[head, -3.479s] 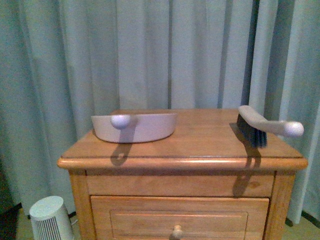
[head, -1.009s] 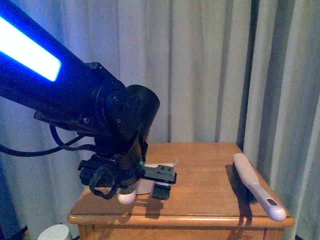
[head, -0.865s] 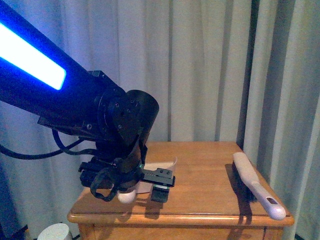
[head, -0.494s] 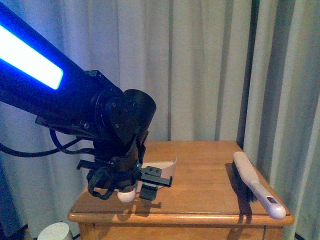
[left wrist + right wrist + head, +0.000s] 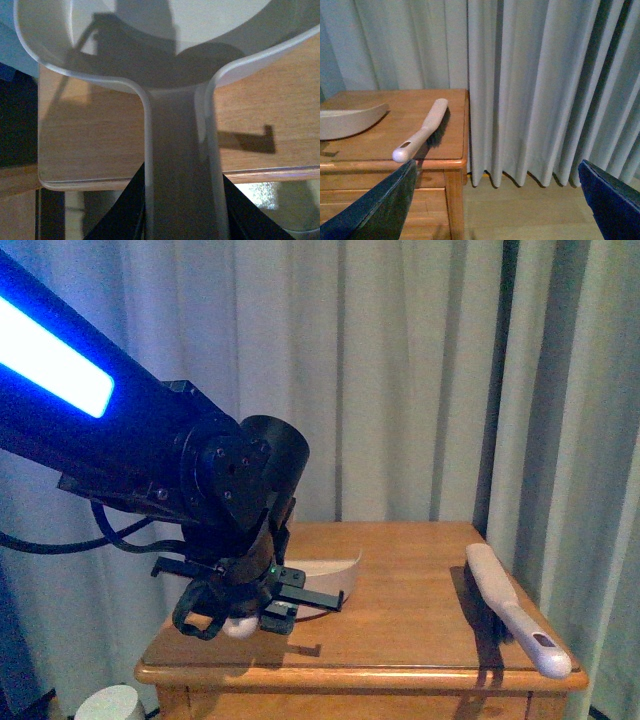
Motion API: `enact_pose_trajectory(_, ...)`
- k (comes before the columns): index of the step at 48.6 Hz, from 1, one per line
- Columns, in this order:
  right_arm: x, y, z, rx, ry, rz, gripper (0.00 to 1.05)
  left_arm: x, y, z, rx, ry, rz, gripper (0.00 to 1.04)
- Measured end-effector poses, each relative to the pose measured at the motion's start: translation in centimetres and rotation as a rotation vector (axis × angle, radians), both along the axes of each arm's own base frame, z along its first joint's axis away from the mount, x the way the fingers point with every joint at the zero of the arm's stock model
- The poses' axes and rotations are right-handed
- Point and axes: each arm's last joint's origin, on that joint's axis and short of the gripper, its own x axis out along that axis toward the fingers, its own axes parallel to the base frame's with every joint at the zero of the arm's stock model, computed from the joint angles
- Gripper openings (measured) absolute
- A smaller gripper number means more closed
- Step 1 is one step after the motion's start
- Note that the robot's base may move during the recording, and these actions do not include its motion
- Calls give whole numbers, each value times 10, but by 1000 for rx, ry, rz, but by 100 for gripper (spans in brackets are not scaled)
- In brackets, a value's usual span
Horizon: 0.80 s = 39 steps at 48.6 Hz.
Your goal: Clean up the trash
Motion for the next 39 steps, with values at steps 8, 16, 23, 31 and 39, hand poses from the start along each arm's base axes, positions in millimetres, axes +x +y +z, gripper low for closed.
enact_pose_trajectory(8, 0, 0, 0, 0, 0, 0, 97, -6, 4, 23, -14, -133, 4, 26)
enact_pose_trajectory(16, 0, 0, 0, 0, 0, 0, 97, -27, 14, 68, -51, -394, 7, 26)
enact_pose_trajectory(23, 0, 0, 0, 0, 0, 0, 97, -66, 30, 104, -74, -629, -49, 26)
enact_pose_trajectory(31, 0, 0, 0, 0, 0, 0, 97, -148, 63, 121, -98, -836, -125, 26)
enact_pose_trajectory(39, 0, 0, 0, 0, 0, 0, 97, -218, 106, 112, -89, -898, -138, 26)
